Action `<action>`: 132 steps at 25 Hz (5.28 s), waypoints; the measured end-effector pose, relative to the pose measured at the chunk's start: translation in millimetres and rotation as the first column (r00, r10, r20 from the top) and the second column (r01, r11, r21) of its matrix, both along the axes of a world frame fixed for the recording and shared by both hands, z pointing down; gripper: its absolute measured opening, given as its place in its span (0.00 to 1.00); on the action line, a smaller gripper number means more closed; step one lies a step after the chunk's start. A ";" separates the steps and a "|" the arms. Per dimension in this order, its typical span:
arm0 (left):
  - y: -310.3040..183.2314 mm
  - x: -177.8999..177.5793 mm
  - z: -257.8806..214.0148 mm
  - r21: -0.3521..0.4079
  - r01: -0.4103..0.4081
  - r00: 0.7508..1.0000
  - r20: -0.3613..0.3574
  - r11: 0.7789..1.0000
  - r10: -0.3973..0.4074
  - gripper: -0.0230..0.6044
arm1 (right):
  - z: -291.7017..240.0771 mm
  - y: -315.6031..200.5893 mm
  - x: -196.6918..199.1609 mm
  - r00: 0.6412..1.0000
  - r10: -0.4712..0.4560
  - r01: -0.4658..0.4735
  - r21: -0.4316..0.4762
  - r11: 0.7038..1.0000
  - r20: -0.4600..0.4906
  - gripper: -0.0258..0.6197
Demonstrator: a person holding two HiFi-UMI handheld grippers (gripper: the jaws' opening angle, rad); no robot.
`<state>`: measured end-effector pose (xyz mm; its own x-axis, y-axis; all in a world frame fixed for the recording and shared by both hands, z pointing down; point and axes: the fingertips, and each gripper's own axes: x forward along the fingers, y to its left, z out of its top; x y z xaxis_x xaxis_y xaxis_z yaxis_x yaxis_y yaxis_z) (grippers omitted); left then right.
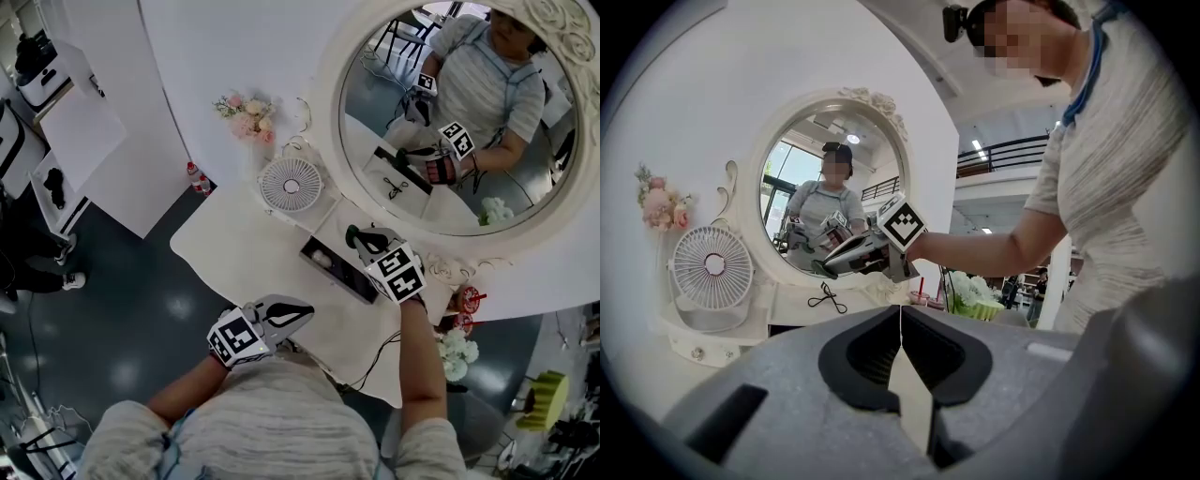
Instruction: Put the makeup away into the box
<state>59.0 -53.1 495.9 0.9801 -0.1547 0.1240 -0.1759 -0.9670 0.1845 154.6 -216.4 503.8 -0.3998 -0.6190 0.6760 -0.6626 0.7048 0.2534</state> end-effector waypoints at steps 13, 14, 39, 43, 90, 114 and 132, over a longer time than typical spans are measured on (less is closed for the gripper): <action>12.4 13.9 1.1 -0.006 -0.029 1.000 -0.004 1.000 0.029 0.06 | 27.5 49.7 14.9 0.999 0.016 -0.013 -0.087 0.996 0.040 0.05; 12.9 14.5 1.1 -0.006 -0.030 1.000 -0.003 1.000 0.030 0.06 | 30.1 52.9 16.5 0.999 0.015 -0.011 -0.100 0.995 0.041 0.05; 11.2 28.3 4.5 0.005 -0.054 0.998 0.025 0.999 0.053 0.06 | 95.8 87.4 36.1 0.996 -0.035 0.064 -0.402 0.913 0.080 0.05; 12.7 30.5 5.4 0.002 -0.060 0.998 0.027 0.998 0.060 0.06 | 96.3 88.1 38.2 0.998 -0.042 0.059 -0.393 0.918 0.053 0.06; 19.7 34.9 1.6 0.011 -0.077 0.997 0.013 0.997 0.076 0.06 | 33.1 74.3 62.2 0.992 0.112 -0.097 -0.210 0.973 0.062 0.08; 12.2 17.8 4.8 -0.002 -0.059 0.998 0.007 0.998 0.059 0.06 | 47.3 -15.2 76.7 0.892 0.440 -0.422 -0.154 0.893 0.108 0.14; 4.7 4.7 7.6 -0.013 -0.023 1.000 0.005 1.000 0.023 0.06 | 67.4 -39.9 80.2 0.866 0.498 -0.480 -0.200 0.854 0.049 0.14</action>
